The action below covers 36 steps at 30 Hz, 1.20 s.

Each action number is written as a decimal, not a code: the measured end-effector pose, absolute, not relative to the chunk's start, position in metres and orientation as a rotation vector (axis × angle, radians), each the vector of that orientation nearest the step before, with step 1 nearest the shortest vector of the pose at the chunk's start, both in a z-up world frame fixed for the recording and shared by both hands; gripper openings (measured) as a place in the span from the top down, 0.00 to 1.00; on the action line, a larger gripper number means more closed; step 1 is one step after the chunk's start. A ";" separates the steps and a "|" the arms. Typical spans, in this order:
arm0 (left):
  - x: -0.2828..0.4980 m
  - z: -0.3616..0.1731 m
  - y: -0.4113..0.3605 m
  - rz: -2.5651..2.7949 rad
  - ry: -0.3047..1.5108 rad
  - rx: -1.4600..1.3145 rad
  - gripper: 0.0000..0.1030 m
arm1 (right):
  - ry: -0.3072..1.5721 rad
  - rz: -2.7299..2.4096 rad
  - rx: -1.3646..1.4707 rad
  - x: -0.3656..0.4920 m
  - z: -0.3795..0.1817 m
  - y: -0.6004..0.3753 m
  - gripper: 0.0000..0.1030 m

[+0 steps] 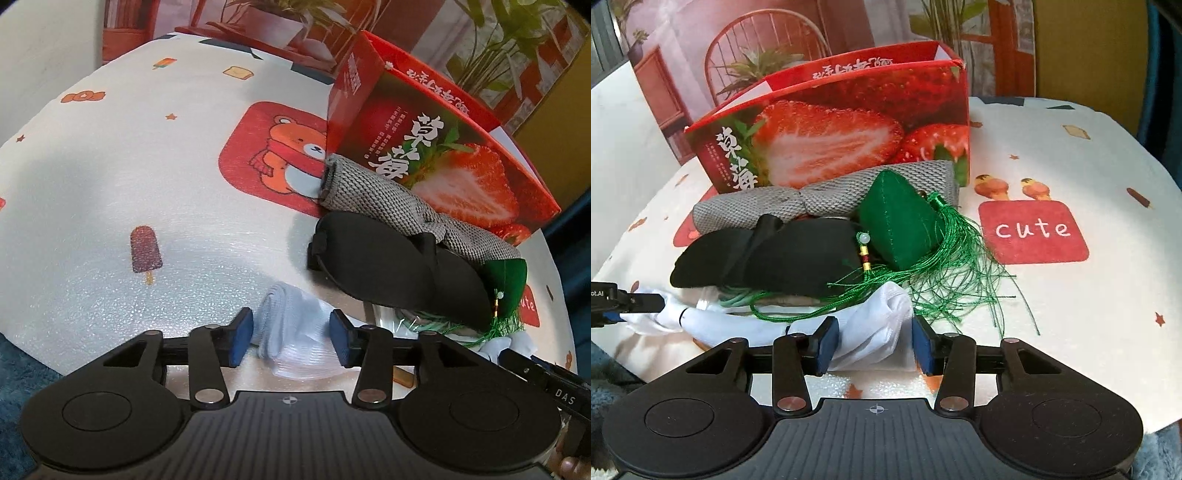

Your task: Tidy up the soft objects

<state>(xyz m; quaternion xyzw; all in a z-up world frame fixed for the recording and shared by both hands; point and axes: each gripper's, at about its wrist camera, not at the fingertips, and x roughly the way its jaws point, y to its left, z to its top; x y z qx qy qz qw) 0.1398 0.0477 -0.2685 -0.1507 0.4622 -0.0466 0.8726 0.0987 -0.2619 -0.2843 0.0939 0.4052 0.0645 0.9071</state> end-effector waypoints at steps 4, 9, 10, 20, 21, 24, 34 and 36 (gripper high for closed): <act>0.139 -0.268 0.051 -0.098 0.955 -0.331 0.82 | 0.796 0.138 0.172 0.095 -0.280 -0.260 0.63; 0.136 -0.262 0.049 -0.116 0.920 -0.324 0.87 | 0.767 0.172 0.155 0.093 -0.275 -0.258 0.83; 0.135 -0.261 0.049 -0.116 0.915 -0.326 0.88 | 0.759 0.175 0.159 0.093 -0.274 -0.258 0.86; 0.125 -0.248 0.066 -0.143 0.803 -0.444 0.88 | 0.568 0.239 0.190 0.082 -0.255 -0.266 0.89; 0.124 -0.246 0.066 -0.147 0.787 -0.443 0.88 | 0.554 0.242 0.192 0.082 -0.253 -0.266 0.89; 0.120 -0.237 0.065 -0.164 0.732 -0.437 0.88 | 0.516 0.244 0.202 0.080 -0.246 -0.269 0.89; 0.111 -0.223 0.065 -0.196 0.654 -0.433 0.88 | 0.452 0.230 0.213 0.076 -0.238 -0.274 0.89; 0.108 -0.219 0.064 -0.212 0.631 -0.422 0.88 | 0.441 0.228 0.215 0.075 -0.237 -0.274 0.89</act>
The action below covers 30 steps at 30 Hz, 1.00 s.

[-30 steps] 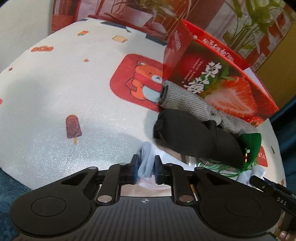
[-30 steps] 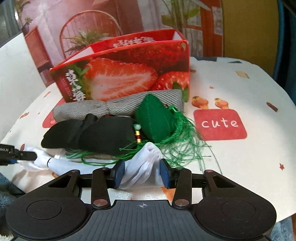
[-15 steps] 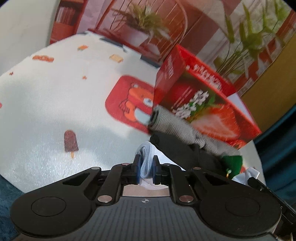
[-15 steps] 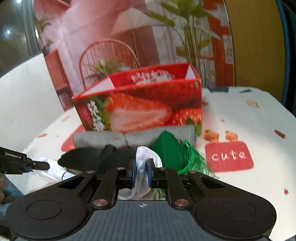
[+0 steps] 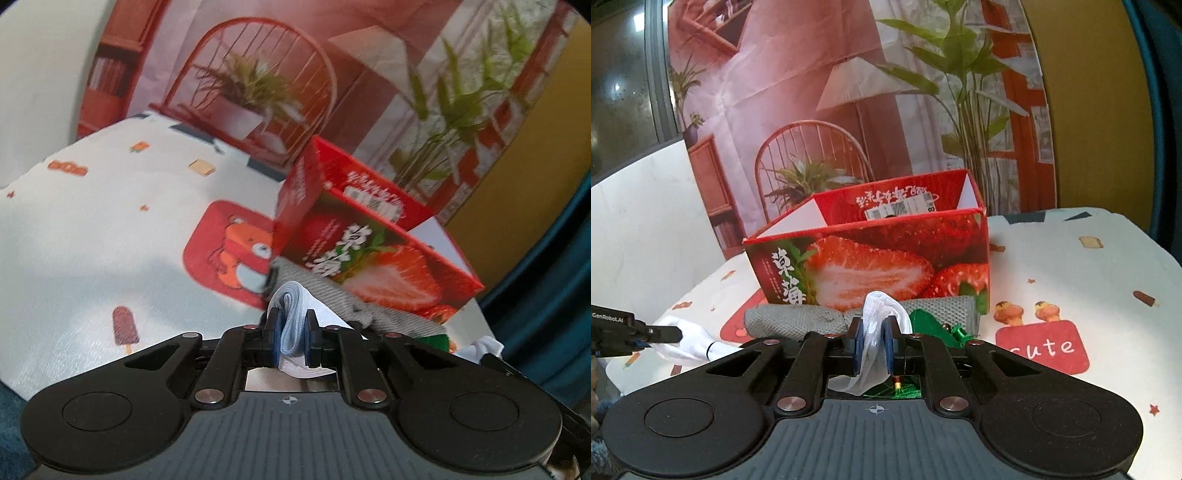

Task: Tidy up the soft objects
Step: 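Carry socks and white cloth into the red box, opening both grippers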

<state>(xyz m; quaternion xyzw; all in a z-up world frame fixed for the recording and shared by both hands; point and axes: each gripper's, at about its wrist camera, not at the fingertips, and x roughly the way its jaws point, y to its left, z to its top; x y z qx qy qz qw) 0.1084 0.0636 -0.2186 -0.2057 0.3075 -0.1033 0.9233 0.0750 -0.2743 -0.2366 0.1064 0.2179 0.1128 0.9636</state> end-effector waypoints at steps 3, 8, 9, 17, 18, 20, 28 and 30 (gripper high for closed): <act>0.106 -0.215 0.063 -0.215 0.611 -0.413 0.88 | 0.435 0.220 0.223 0.075 -0.237 -0.276 0.89; 0.109 -0.216 0.063 -0.215 0.617 -0.419 0.88 | 0.425 0.222 0.223 0.076 -0.236 -0.277 0.89; 0.109 -0.216 0.063 -0.218 0.616 -0.420 0.88 | 0.420 0.223 0.222 0.076 -0.236 -0.277 0.89; 0.118 -0.206 0.060 -0.232 0.609 -0.379 0.88 | 0.403 0.227 0.225 0.082 -0.230 -0.280 0.89; 0.121 -0.202 0.058 -0.235 0.602 -0.371 0.88 | 0.396 0.229 0.224 0.083 -0.228 -0.280 0.89; 0.128 -0.193 0.056 -0.240 0.587 -0.355 0.88 | 0.381 0.235 0.218 0.088 -0.222 -0.281 0.89; 0.173 -0.150 0.028 -0.230 0.485 -0.267 0.88 | 0.287 0.246 0.152 0.127 -0.181 -0.287 0.89; 0.188 -0.142 0.017 -0.219 0.467 -0.239 0.88 | 0.268 0.244 0.144 0.142 -0.171 -0.291 0.89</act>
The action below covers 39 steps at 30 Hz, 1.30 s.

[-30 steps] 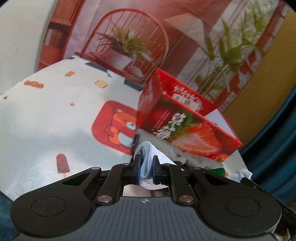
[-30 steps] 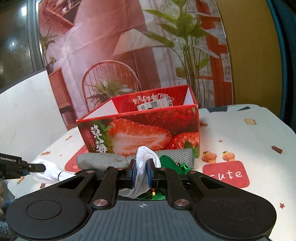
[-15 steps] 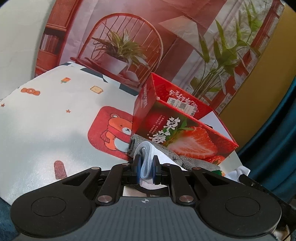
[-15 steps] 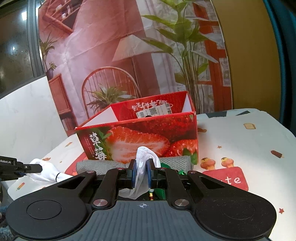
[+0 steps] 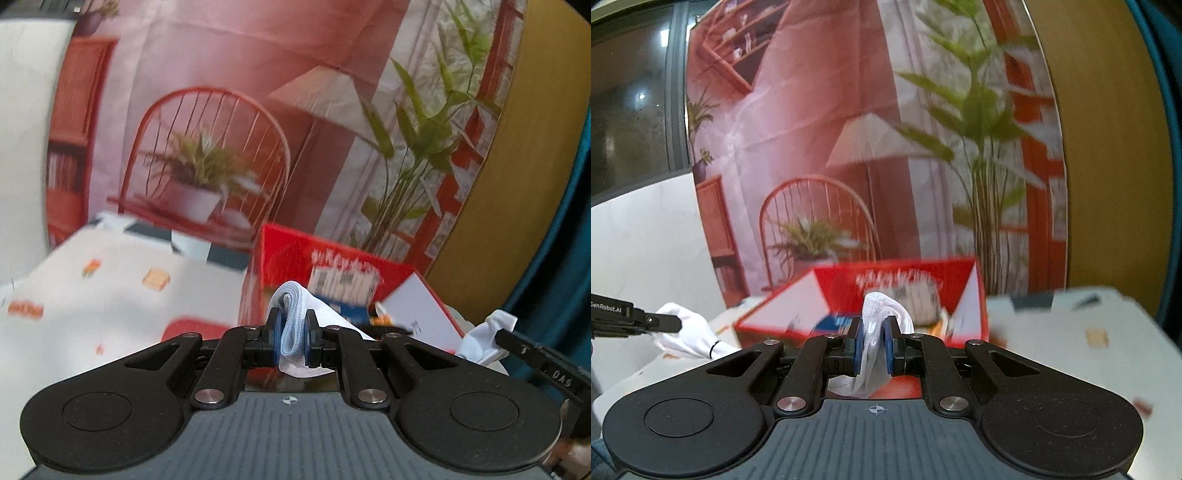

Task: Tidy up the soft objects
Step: 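Carry socks and white cloth into the red box, opening both grippers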

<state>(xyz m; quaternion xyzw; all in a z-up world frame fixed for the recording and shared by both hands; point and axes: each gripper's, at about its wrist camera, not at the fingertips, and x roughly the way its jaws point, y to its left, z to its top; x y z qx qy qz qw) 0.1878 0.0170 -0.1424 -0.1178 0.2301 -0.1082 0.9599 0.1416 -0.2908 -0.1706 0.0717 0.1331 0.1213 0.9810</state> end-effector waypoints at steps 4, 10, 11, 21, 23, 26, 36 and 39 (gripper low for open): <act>0.216 -0.132 -0.003 -0.194 0.450 -0.195 0.88 | 0.242 0.233 0.106 0.176 -0.155 -0.294 0.89; 0.258 -0.134 -0.031 -0.139 0.474 -0.092 0.88 | 0.245 0.212 0.060 0.225 -0.150 -0.290 0.89; 0.265 -0.137 -0.035 -0.134 0.493 -0.065 0.88 | 0.251 0.210 0.053 0.230 -0.151 -0.288 0.89; 0.295 -0.173 -0.060 -0.196 0.697 0.034 0.88 | 0.438 0.248 -0.053 0.265 -0.192 -0.265 0.89; 0.299 -0.176 -0.061 -0.201 0.713 0.031 0.88 | 0.457 0.243 -0.039 0.269 -0.197 -0.265 0.89; 0.303 -0.179 -0.063 -0.210 0.731 0.044 0.88 | 0.471 0.240 -0.025 0.272 -0.201 -0.267 0.89; 0.292 -0.163 -0.058 -0.308 0.679 0.023 0.45 | 0.441 0.169 -0.082 0.262 -0.198 -0.266 0.57; 0.278 -0.151 -0.051 -0.316 0.645 0.019 0.45 | 0.411 0.170 -0.058 0.251 -0.193 -0.267 0.53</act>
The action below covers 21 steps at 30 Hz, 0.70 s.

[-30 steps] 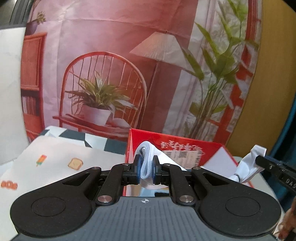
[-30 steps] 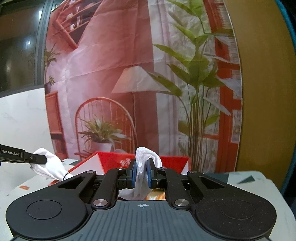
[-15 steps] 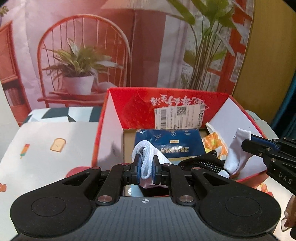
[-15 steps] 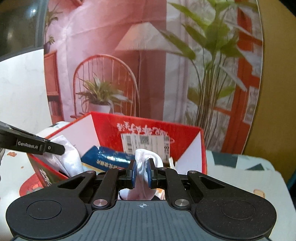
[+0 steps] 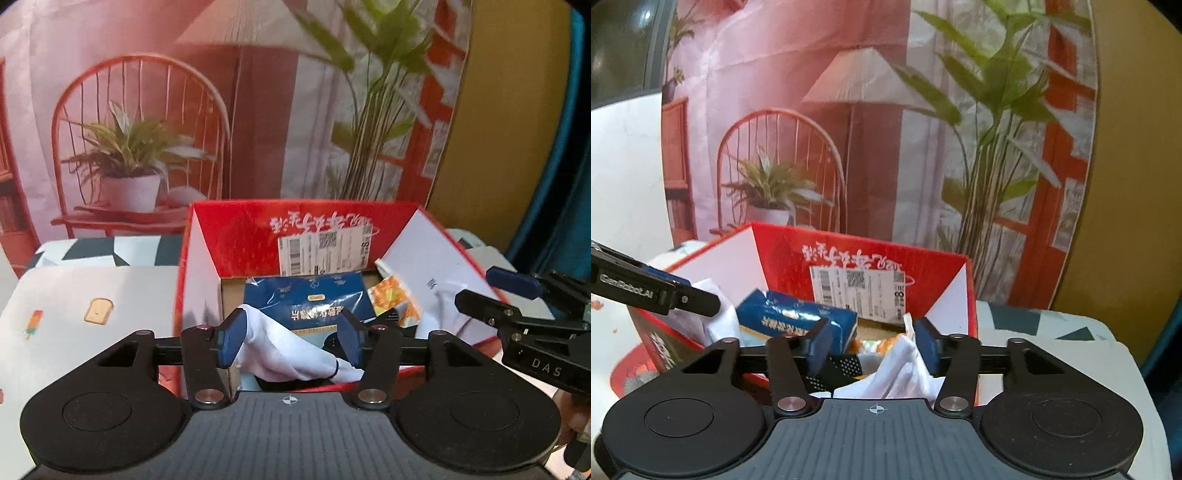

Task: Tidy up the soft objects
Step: 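Carry socks and white cloth into the red box, opening both grippers, then lower the right gripper onto the black eye mask strap and close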

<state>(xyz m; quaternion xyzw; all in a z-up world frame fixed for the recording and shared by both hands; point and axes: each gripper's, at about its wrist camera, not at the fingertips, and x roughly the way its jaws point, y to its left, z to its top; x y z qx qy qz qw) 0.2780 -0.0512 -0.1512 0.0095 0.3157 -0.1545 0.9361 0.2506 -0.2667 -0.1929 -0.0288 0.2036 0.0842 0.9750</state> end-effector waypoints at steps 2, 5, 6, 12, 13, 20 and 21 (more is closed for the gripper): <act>0.264 -0.146 -0.043 -0.325 0.644 -0.044 0.45 | 0.385 0.178 -0.039 0.239 -0.190 -0.266 0.53; 0.235 -0.143 -0.032 -0.369 0.628 -0.105 0.45 | 0.356 0.207 -0.002 0.217 -0.190 -0.263 0.52; 0.228 -0.145 -0.031 -0.371 0.626 -0.105 0.45 | 0.352 0.217 0.009 0.210 -0.191 -0.261 0.52; 0.188 -0.170 -0.009 -0.344 0.655 -0.113 0.45 | 0.395 0.280 0.096 0.174 -0.210 -0.249 0.52; 0.185 -0.178 -0.006 -0.335 0.676 -0.117 0.45 | 0.412 0.292 0.099 0.168 -0.216 -0.245 0.52; 0.171 -0.244 0.000 -0.234 0.834 -0.187 0.46 | 0.548 0.347 0.145 0.155 -0.255 -0.225 0.53; 0.170 -0.251 -0.001 -0.237 0.850 -0.185 0.46 | 0.562 0.352 0.147 0.153 -0.260 -0.222 0.53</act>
